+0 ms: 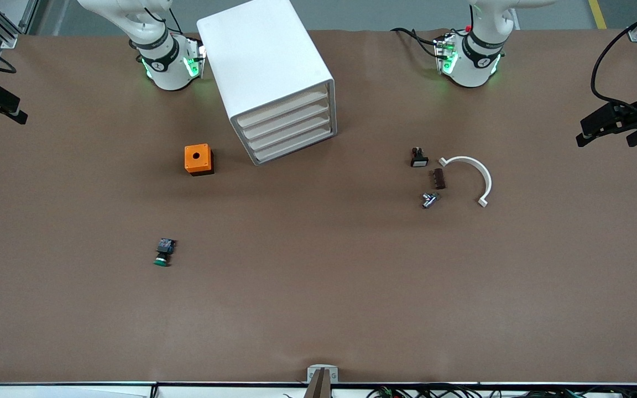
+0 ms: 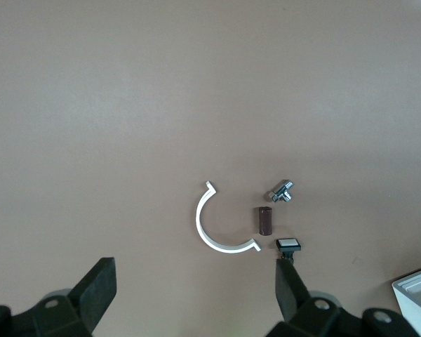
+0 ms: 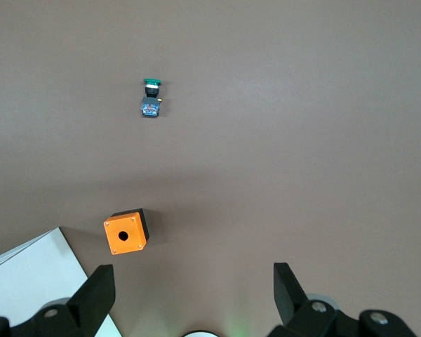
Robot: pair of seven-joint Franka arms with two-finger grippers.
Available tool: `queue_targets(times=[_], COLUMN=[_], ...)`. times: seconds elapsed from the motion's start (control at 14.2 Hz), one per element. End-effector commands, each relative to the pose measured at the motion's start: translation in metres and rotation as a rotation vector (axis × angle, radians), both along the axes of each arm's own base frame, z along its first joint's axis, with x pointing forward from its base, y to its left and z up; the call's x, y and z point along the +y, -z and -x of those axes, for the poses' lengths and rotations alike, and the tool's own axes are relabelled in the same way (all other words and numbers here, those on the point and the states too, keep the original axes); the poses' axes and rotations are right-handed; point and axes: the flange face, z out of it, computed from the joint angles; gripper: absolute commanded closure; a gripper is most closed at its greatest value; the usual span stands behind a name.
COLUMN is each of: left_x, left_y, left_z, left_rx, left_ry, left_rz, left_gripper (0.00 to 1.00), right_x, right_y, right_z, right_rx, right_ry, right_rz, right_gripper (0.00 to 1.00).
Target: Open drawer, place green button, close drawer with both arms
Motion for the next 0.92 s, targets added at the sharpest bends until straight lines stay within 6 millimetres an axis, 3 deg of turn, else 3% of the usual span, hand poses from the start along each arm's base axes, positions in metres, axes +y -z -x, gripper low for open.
queue_targets(times=[0.0, 0.35, 0.57, 0.71, 0.85], left_x=[0.001, 0.01, 0.023, 0.01, -0.027], left_y=[-0.004, 0.006, 0.047, 0.08, 0.112], left_z=[-0.004, -0.009, -0.026, -0.039, -0.049], left_rx=[-0.019, 0.001, 0.079, 0.139, 0.197], left_ry=[0.005, -0.019, -0.042, -0.026, -0.045], left_rz=[-0.021, -0.018, -0.019, -0.017, -0.025], left_gripper=[0.0, 0.0, 0.0, 0.0, 0.0], right_x=[0.002, 0.003, 0.003, 0.003, 0.004], right_y=[-0.003, -0.004, -0.005, -0.004, -0.005], right_z=[0.009, 0.009, 0.01, 0.009, 0.009], right_rx=[-0.011, -0.014, -0.015, -0.013, -0.013], right_ry=[0.0, 0.008, 0.008, 0.008, 0.006], right_rz=[0.007, -0.011, -0.014, -0.014, -0.014], right_gripper=[0.0, 0.0, 0.0, 0.0, 0.0])
